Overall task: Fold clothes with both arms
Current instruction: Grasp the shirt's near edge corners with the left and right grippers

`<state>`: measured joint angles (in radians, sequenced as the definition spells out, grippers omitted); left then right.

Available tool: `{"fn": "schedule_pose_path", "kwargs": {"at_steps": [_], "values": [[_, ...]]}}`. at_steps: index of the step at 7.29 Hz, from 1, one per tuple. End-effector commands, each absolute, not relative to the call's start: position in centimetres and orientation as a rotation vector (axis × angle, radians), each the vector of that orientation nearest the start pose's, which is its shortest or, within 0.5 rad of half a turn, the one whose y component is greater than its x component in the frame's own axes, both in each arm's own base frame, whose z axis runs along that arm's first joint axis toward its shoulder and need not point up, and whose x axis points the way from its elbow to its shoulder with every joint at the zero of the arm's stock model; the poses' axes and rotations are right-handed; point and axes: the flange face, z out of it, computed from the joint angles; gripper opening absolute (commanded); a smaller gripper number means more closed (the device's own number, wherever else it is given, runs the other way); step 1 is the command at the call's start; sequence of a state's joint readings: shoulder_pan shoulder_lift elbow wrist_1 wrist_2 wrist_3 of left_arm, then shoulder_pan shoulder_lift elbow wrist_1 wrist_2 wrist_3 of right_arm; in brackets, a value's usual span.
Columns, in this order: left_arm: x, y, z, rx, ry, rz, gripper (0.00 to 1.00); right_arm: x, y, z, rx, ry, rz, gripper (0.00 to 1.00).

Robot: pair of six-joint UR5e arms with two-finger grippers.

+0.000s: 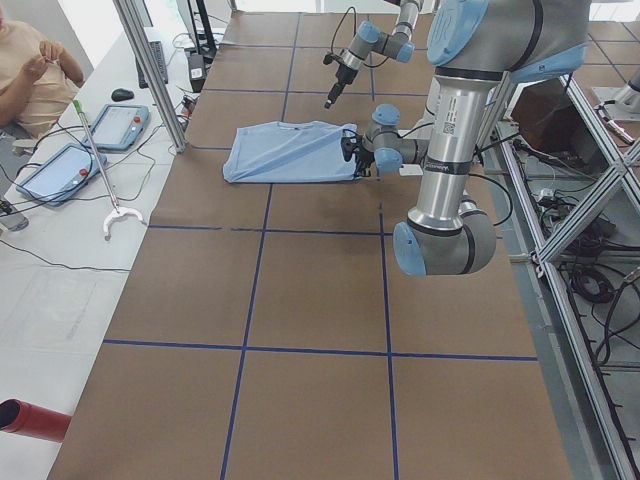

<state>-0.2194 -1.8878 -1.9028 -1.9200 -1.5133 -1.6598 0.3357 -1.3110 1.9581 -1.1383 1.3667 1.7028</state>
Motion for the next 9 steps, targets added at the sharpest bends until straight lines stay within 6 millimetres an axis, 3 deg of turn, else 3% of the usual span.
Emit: {"fn": "schedule_pose_path", "kwargs": {"at_steps": [1, 3, 6, 9], "values": [[53.7, -26.2, 29.7, 0.121, 1.003, -0.312, 0.00, -49.8, -32.0, 27.4, 0.233, -0.976, 0.620, 0.95], [53.6, -26.2, 29.5, 0.120, 1.006, -0.313, 0.00, -52.5, -29.4, 27.4, 0.200, -0.865, 0.626, 0.92], [53.5, -26.3, 29.4, 0.121, 1.008, -0.315, 0.00, -55.8, -27.5, 29.4, 0.276, -0.811, 0.607, 0.89], [53.5, -26.3, 29.4, 0.120, 1.011, -0.314, 0.00, -56.7, -27.0, 30.2, 0.276, -0.791, 0.589, 0.79]]}}
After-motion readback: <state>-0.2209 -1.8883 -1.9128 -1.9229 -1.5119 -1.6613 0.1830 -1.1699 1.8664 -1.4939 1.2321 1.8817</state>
